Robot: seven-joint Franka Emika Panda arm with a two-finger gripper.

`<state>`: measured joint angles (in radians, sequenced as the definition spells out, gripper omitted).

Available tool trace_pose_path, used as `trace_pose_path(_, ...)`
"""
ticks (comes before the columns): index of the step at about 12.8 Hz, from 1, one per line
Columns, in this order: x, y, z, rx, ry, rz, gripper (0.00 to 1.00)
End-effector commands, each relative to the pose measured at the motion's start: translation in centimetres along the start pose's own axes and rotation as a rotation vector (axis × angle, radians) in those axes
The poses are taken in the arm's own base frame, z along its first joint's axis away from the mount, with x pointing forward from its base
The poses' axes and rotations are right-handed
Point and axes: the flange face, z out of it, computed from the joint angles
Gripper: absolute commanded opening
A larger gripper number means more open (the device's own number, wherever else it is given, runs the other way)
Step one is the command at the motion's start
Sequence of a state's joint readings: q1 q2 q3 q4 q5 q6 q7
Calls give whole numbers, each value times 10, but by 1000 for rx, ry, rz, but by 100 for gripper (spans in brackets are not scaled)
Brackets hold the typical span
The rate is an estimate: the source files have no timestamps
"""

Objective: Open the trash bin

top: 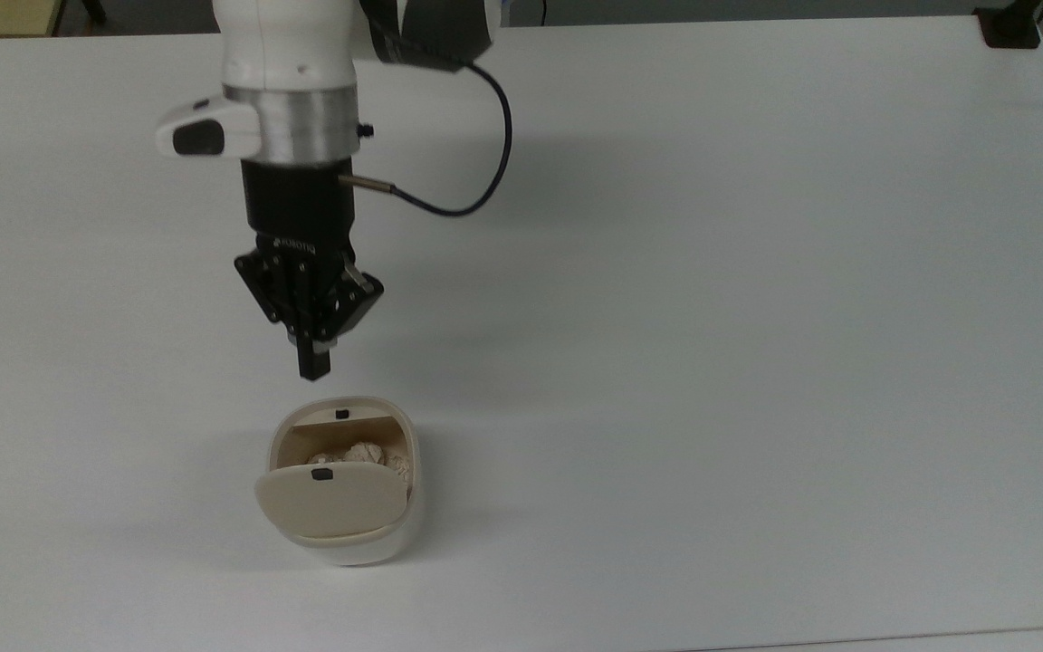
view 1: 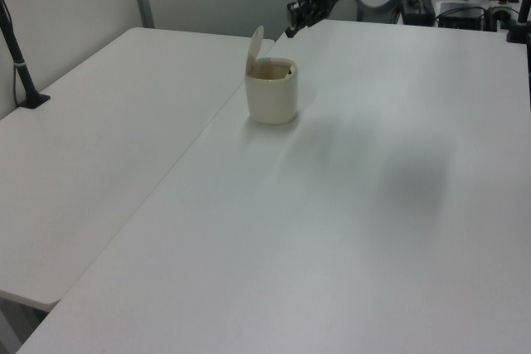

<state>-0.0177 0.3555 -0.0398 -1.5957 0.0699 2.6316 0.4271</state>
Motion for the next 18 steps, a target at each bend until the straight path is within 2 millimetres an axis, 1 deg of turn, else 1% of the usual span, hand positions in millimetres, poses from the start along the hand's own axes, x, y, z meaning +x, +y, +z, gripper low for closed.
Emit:
trace_pose_path(1,-1,-4,-65,-39,-118,10,0)
trace_pose_path(2,-1,-4,-80,-52,-148,6,0)
trace_pose_path(3,-4,-4,-102,-73,-199,0,0)
trace_pose_path(4,-8,-3,-122,-87,-240,-5,12)
trace_pose_path(5,-11,-1,-137,-96,-265,-5,38)
trace_pose_path(6,-18,2,-148,-114,-307,-7,61)
trace_pose_path(8,-27,4,-162,-138,-371,-18,87)
trace_pose_path(9,-31,4,-167,-146,-394,-21,94)
trace_pose_path(10,-39,5,-176,-158,-431,-27,100)
trace_pose_path(11,-46,4,-182,-161,-450,-39,100)
trace_pose_path(13,-55,7,-190,-176,-510,-78,100)
trace_pose_path(15,-60,8,-194,-181,-545,-109,100)
trace_pose_path(16,-62,10,-201,-168,-568,-159,100)
trace_pose_path(18,-65,14,-201,-156,-609,-235,100)
